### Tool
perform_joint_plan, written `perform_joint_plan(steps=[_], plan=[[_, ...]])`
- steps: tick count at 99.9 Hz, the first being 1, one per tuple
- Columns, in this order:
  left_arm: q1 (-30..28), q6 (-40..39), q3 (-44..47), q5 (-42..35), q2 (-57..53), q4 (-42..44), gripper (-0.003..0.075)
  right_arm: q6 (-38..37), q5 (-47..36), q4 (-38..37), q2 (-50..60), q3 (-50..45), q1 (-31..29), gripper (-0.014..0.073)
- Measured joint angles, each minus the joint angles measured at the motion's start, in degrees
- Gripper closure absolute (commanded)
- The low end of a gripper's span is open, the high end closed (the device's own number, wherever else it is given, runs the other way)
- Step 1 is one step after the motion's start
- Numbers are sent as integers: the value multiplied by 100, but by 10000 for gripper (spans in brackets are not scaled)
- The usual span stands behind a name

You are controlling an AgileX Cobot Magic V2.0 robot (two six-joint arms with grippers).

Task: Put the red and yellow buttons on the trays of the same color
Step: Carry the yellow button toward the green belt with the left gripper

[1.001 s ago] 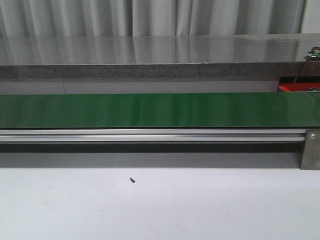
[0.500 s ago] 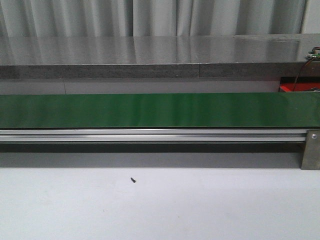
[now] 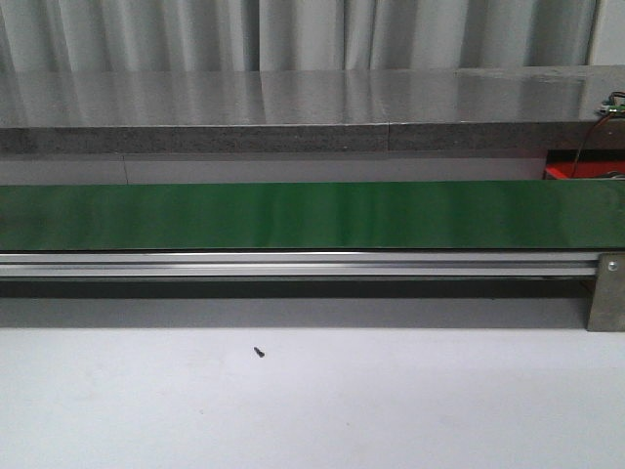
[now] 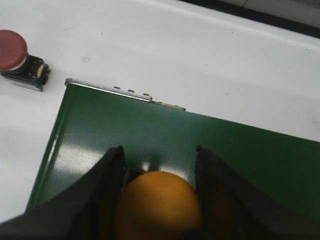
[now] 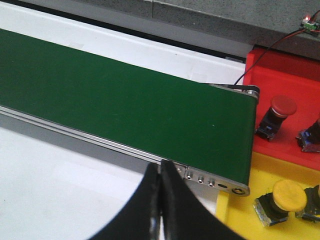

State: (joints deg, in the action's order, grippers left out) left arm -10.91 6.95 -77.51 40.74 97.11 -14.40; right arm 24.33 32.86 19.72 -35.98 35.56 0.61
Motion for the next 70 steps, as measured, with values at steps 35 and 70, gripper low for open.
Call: perform_joint_plan(steps=[35, 70], plan=[[11, 10, 396, -265, 0, 0, 522, 0, 0, 0, 0, 0, 0, 689], [11, 10, 405, -287, 0, 0, 223, 0, 0, 0, 0, 0, 0, 689]])
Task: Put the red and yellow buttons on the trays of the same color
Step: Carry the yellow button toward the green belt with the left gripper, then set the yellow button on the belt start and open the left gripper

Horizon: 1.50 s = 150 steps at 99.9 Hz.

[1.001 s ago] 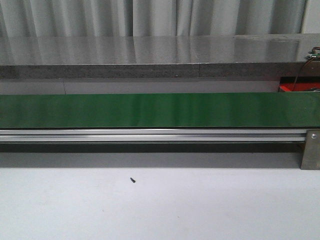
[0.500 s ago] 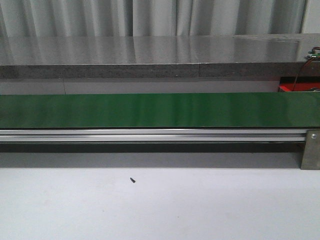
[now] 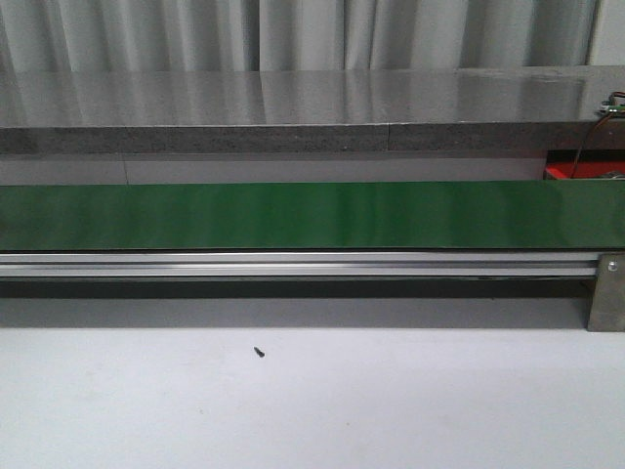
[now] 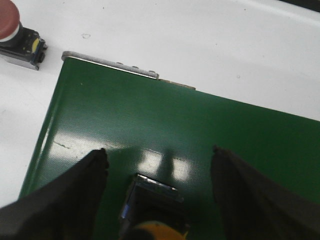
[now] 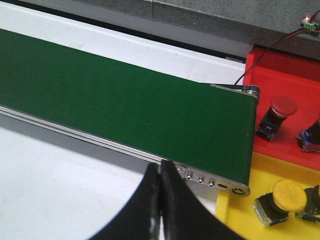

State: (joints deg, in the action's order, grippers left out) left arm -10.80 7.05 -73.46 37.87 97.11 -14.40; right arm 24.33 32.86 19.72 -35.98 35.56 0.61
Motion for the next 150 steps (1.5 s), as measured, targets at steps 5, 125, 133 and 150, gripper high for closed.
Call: perform_joint_plan(steps=[5, 125, 133, 150], plan=[[0, 0, 0, 0, 0, 0, 223, 0, 0, 0, 0, 0, 0, 689], [-1834, 2, -677, -1259, 629, 189, 223, 0, 0, 0, 0, 0, 0, 689], [-1887, 2, -798, -1259, 900, 253, 224, 0, 0, 0, 0, 0, 0, 689], [-1911, 2, -1156, -1209, 1420, 320, 224, 0, 0, 0, 0, 0, 0, 689]])
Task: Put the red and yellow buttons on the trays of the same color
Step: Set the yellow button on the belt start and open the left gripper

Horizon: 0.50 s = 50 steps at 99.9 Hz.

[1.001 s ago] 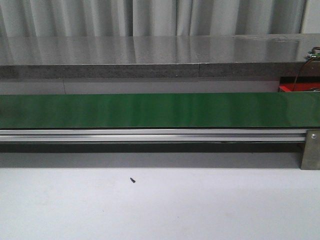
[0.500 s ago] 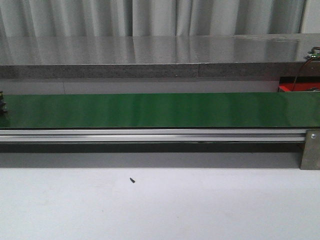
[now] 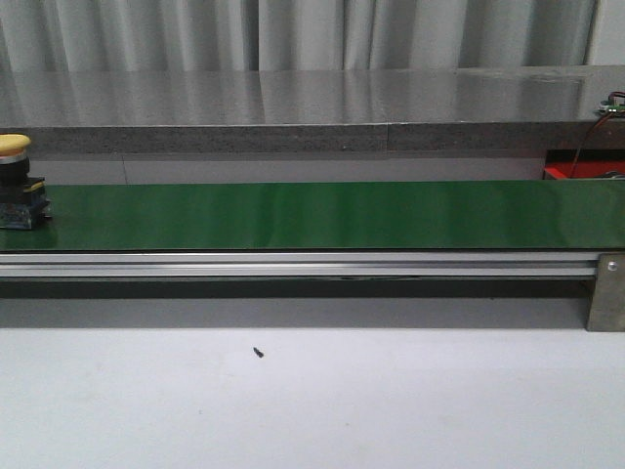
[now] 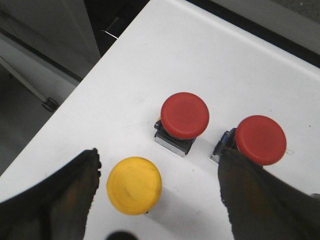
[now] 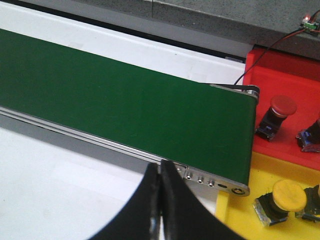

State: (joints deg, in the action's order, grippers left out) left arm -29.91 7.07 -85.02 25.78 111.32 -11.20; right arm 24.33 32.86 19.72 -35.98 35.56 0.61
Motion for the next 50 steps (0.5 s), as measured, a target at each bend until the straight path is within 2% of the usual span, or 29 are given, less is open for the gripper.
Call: perform_joint_plan(steps=[28, 50], plan=[[-4, 10, -619, 274, 615, 166, 224, 0, 0, 0, 0, 0, 0, 689], [-4, 10, -698, 307, 860, 227, 224, 0, 0, 0, 0, 0, 0, 689]])
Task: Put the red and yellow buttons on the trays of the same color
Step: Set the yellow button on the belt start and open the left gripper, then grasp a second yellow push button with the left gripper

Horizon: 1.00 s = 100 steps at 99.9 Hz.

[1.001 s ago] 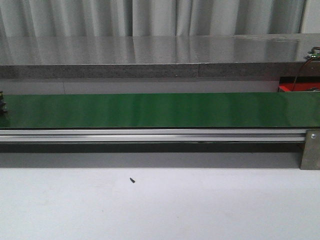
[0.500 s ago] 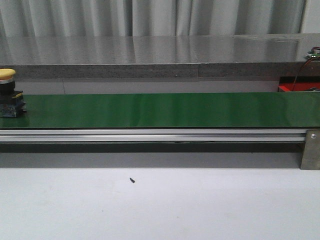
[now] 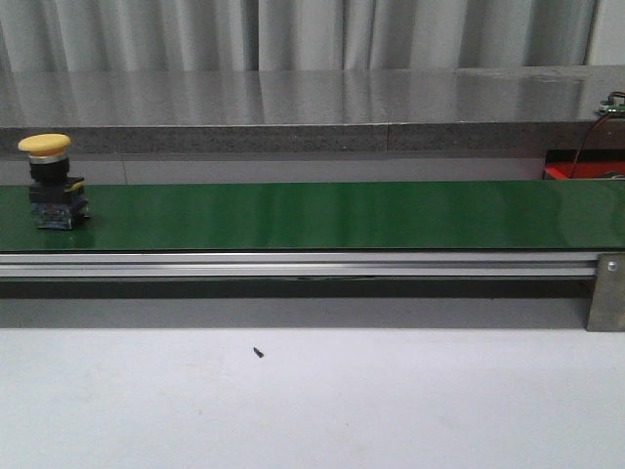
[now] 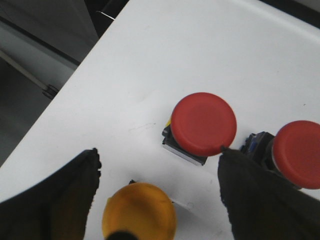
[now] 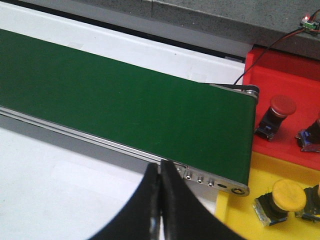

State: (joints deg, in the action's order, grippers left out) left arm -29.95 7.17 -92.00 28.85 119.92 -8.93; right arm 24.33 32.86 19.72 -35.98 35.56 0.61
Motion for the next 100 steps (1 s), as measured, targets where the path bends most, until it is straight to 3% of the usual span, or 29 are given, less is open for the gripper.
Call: perform_joint_plan(steps=[38, 71, 100], plan=[[-9, 0, 0, 143, 406, 35, 240, 0, 9, 0, 0, 0, 0, 689], [-9, 12, -4, 154, 418, 50, 491, 0, 9, 0, 0, 0, 0, 689], [-9, 12, -4, 531, 17, 24, 586, 0, 9, 0, 0, 0, 0, 689]])
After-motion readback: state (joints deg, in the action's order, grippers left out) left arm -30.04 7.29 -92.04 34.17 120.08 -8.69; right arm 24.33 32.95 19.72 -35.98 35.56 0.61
